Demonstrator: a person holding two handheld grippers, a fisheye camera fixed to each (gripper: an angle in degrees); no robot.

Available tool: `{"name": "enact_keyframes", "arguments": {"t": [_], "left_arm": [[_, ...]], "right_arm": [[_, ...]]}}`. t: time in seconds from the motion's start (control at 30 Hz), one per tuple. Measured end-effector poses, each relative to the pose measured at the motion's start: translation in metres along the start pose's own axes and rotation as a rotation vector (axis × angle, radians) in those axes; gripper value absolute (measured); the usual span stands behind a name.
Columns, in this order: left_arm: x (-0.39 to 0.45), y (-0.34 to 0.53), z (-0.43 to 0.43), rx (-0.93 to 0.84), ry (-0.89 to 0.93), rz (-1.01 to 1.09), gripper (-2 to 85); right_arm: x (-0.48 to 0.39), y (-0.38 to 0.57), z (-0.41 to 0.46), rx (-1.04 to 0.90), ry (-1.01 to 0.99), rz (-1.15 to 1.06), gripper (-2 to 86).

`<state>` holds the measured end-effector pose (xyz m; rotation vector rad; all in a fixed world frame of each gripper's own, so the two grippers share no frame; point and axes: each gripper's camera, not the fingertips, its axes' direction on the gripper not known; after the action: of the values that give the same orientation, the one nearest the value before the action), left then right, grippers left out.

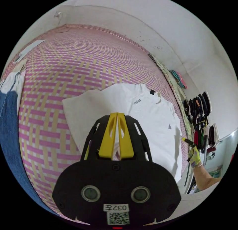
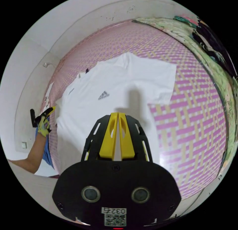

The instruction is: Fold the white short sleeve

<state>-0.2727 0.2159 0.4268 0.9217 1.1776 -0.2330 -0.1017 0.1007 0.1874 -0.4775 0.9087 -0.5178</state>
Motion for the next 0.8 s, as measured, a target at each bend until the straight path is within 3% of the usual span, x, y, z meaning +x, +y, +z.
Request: {"name": "enact_keyframes", "arguments": {"t": [0.13, 0.33, 0.63, 0.8], "left_arm": [[0.031, -0.040, 0.019, -0.066, -0.109, 0.019, -0.9], [0.043, -0.078, 0.029, -0.113, -0.198, 0.033, -0.9], [0.069, -0.113, 0.009, -0.125, -0.146, -0.048, -0.9], [0.129, -0.084, -0.030, -0.068, -0.019, 0.065, -0.9]], "right_arm": [[0.029, -0.065, -0.008, 0.074, 0.137, 0.060, -1.0], [0.084, -0.106, 0.015, -0.075, 0.245, 0.129, -1.0], [0.139, -0.094, -0.002, -0.017, 0.142, 0.166, -1.0], [0.152, -0.011, -0.054, 0.111, -0.018, 0.101, -1.0]]}}
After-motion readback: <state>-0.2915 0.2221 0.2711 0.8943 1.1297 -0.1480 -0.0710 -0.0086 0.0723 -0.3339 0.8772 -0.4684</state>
